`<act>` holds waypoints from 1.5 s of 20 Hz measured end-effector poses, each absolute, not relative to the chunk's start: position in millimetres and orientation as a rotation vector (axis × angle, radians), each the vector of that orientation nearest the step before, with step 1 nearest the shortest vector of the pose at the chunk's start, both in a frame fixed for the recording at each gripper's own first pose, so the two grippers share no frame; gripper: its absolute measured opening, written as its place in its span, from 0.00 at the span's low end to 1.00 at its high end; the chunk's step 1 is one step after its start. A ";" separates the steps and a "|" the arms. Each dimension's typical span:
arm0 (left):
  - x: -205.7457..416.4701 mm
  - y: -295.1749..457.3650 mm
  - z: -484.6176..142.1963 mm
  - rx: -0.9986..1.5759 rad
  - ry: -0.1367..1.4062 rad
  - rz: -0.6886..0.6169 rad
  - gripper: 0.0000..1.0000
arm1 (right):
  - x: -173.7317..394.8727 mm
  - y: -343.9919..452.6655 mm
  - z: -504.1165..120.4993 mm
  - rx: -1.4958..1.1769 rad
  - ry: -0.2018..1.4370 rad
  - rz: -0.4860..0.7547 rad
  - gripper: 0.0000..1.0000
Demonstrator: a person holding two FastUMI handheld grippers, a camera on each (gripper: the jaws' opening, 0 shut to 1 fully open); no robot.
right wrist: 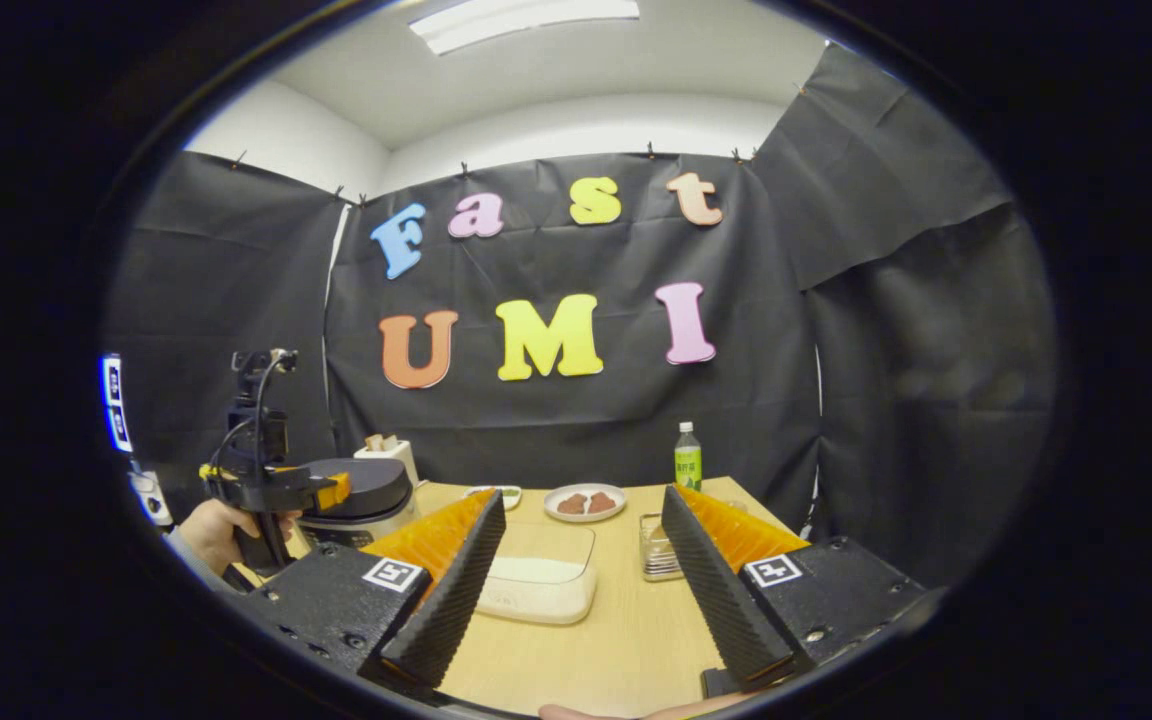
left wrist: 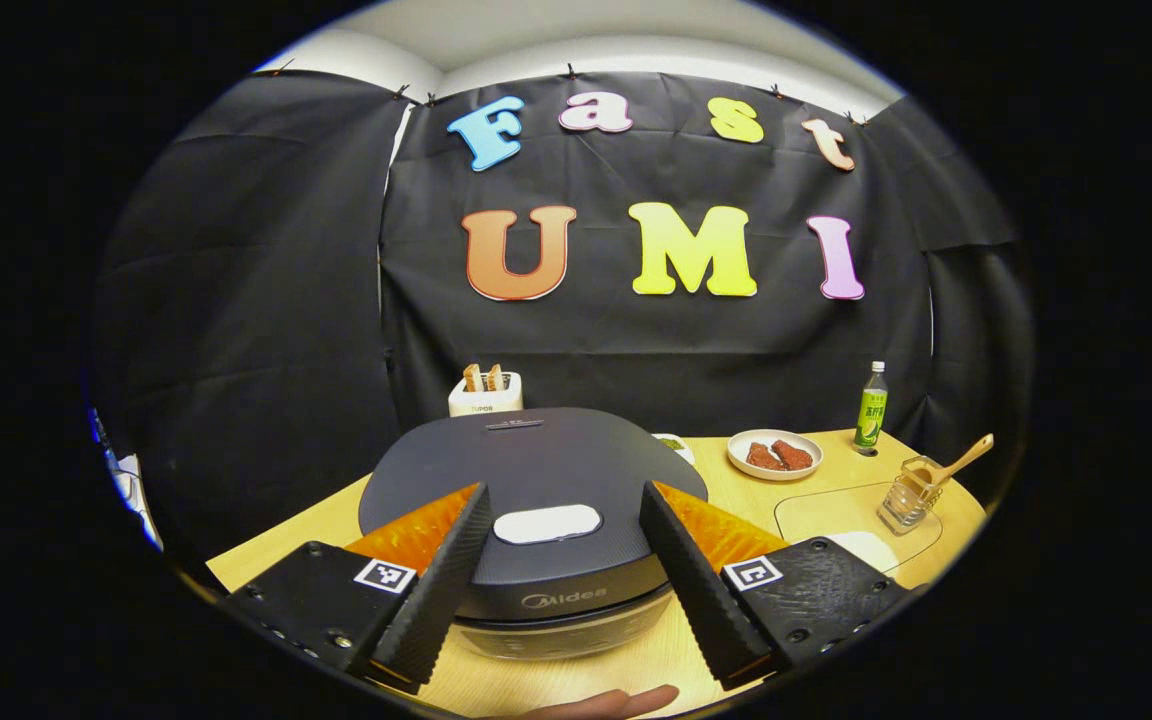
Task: Close the left gripper, press the button to open the rice cooker; take a wooden spoon from the chopstick holder with the right hand, scoop a spoonful of rice and pour it into the rice cooker, then put the wooden spoon back into the chopstick holder.
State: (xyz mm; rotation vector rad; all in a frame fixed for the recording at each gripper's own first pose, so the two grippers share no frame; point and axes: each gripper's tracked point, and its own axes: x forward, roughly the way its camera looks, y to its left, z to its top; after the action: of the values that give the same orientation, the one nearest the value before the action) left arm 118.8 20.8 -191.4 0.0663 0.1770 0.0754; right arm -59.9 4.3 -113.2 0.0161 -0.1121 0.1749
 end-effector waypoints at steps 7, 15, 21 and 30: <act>96.8 21.3 -193.0 0.055 0.173 0.086 0.97 | -66.4 12.6 -107.9 -0.008 -0.118 0.165 1.00; 89.3 19.0 -196.6 0.117 0.139 0.095 0.92 | -71.9 30.0 -101.5 -0.045 -0.126 0.150 1.00; 69.9 13.3 -167.0 0.058 0.099 0.097 0.90 | -68.5 38.0 -100.1 -0.064 -0.116 0.153 0.97; 8.0 -11.1 -116.8 0.035 0.089 0.068 0.93 | -69.2 22.3 -68.4 -0.088 -0.137 0.086 0.97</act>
State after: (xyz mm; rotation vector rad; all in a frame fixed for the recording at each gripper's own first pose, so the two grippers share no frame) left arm 8.0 -11.1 -116.8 0.0348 0.0886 0.0678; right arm -69.2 22.3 -68.4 -0.0883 -0.1370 0.0858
